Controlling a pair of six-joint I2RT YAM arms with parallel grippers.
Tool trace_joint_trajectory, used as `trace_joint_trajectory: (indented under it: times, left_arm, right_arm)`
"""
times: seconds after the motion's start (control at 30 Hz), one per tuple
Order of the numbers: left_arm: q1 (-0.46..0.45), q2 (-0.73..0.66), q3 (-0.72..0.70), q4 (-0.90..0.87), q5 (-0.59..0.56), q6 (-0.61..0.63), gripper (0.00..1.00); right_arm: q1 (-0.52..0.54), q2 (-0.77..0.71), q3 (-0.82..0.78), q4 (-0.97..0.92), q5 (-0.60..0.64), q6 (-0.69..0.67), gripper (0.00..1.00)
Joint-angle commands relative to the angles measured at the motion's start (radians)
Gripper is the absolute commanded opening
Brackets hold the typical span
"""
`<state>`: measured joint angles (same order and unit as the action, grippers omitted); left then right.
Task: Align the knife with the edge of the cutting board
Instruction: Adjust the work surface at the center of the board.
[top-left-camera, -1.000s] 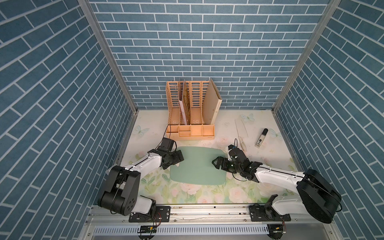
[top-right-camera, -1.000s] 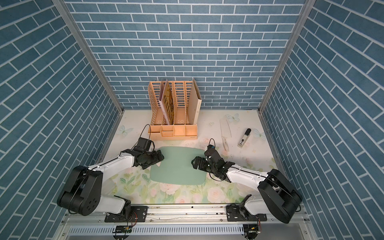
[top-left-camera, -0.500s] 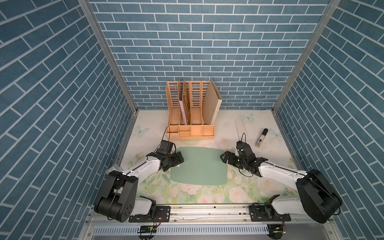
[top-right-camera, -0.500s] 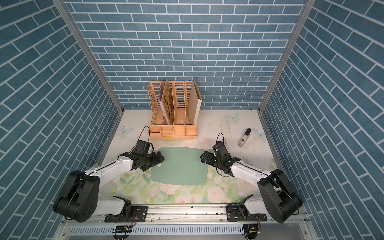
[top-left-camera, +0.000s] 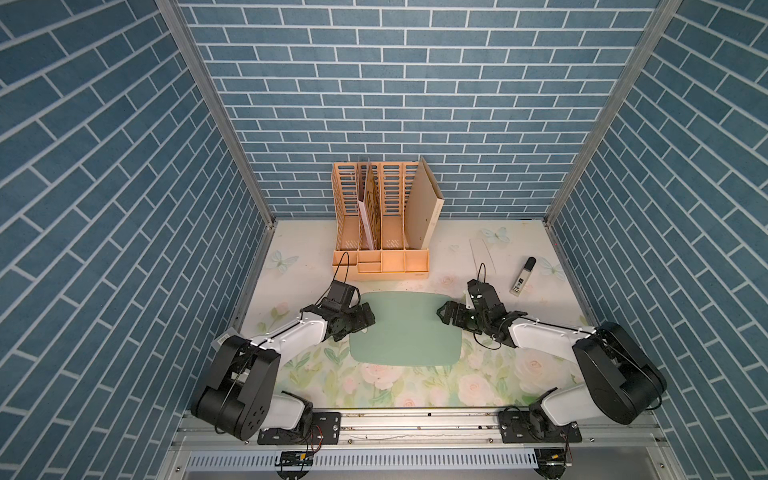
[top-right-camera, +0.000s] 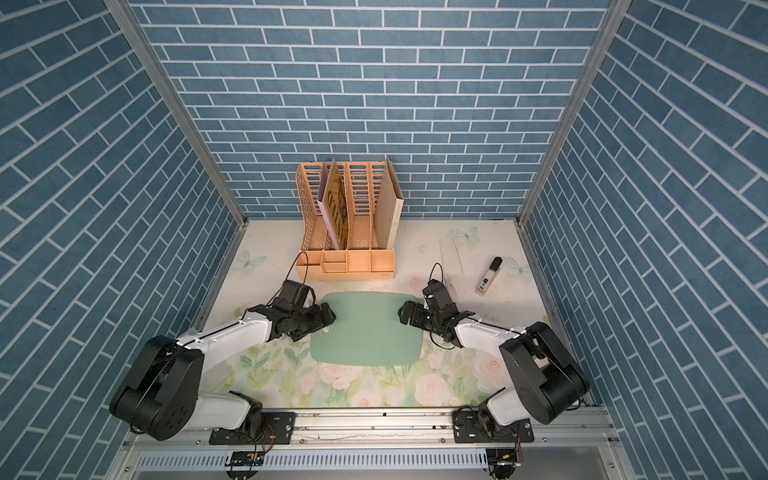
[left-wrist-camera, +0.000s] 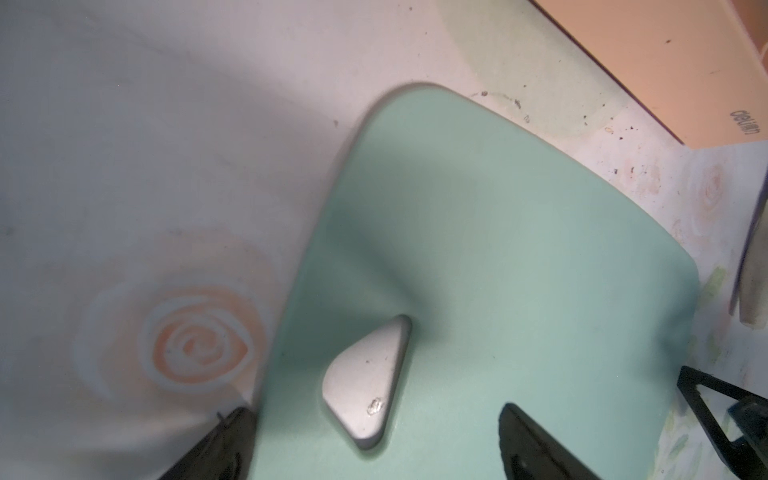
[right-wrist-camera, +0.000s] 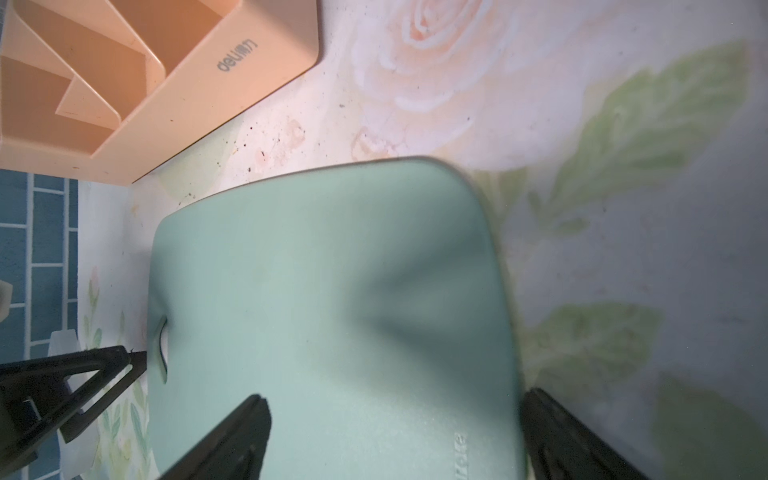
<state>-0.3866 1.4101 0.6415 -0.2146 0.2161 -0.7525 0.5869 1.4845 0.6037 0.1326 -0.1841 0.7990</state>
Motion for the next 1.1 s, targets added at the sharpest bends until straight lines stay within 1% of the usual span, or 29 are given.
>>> trace_joint_trajectory:
  times: [0.0, 0.2, 0.4, 0.67, 0.77, 0.83, 0.9, 1.07]
  left_arm:
    - [-0.023, 0.085, 0.009, -0.033, 0.056, -0.018, 0.94]
    - [-0.024, 0.131, 0.058, -0.05, 0.053, -0.001, 0.93]
    - [-0.027, 0.129, 0.047, -0.046, 0.055, -0.001, 0.94]
    - [-0.03, 0.107, 0.027, -0.046, 0.054, -0.003, 0.94]
    - [-0.03, 0.108, 0.047, -0.075, 0.029, 0.004, 0.99]
    - [-0.029, 0.106, 0.06, -0.095, 0.005, 0.008, 1.0]
    - [-0.029, 0.1, 0.064, -0.1, 0.005, 0.009, 1.0]
    - [-0.03, 0.097, 0.093, -0.138, -0.028, 0.014, 1.0]
  right_arm:
    - [0.006, 0.061, 0.045, -0.046, -0.034, -0.029, 0.98]
    - [-0.011, 0.107, 0.091, -0.047, -0.054, -0.035, 0.97]
    - [-0.027, 0.122, 0.11, -0.051, -0.066, -0.04, 0.97]
    - [-0.029, 0.085, 0.09, -0.047, -0.064, -0.037, 0.97]
    - [-0.031, 0.076, 0.092, -0.057, -0.061, -0.041, 0.97]
    - [-0.036, 0.075, 0.1, -0.067, -0.061, -0.044, 0.97]
    - [-0.041, 0.068, 0.105, -0.075, -0.057, -0.046, 0.97]
    - [-0.051, 0.018, 0.113, -0.094, -0.009, -0.067, 0.97]
